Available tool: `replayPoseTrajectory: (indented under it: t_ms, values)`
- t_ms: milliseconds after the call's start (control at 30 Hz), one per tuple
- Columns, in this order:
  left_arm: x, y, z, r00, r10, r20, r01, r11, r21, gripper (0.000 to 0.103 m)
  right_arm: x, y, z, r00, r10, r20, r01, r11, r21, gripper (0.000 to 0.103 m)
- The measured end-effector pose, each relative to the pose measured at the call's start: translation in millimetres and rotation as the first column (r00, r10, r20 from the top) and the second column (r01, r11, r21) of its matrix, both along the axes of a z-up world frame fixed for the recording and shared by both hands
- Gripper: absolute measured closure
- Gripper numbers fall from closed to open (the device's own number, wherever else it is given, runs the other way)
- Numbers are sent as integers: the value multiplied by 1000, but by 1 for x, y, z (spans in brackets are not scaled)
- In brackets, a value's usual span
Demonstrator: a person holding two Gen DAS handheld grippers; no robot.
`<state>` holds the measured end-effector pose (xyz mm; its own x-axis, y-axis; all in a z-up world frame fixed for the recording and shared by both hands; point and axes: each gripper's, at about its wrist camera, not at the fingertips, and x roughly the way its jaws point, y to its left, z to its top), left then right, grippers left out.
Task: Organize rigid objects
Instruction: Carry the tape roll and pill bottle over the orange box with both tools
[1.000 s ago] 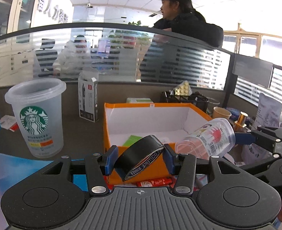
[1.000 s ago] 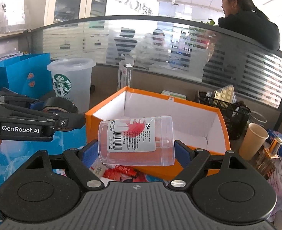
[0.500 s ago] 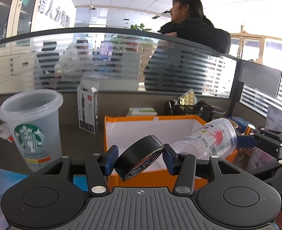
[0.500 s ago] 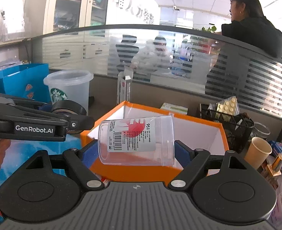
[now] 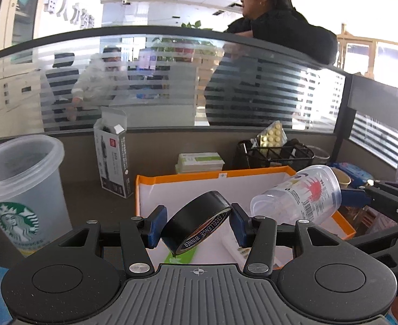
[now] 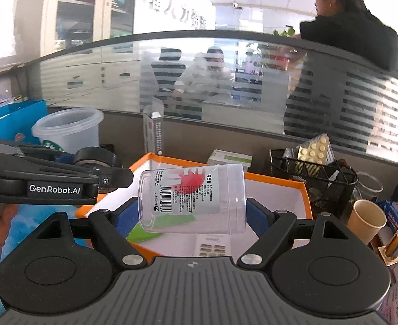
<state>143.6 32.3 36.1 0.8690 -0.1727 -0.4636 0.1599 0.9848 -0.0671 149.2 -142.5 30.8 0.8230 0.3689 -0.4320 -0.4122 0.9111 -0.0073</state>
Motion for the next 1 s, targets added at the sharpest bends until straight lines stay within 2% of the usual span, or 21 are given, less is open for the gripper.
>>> replayPoseTrajectory:
  t_ms: [300, 700, 1000]
  values:
    - [45, -9, -15, 996, -19, -86, 21, 999, 32, 54, 46, -8, -9, 997, -24, -69, 22, 999, -41, 22]
    - [85, -9, -52, 971, -17, -238, 29, 998, 50, 54, 80, -3, -37, 986, -20, -165, -10, 984, -177, 22]
    - [90, -18, -55, 973, -9, -232, 36, 993, 112, 54, 96, 1, -55, 969, -9, -246, -40, 981, -192, 22]
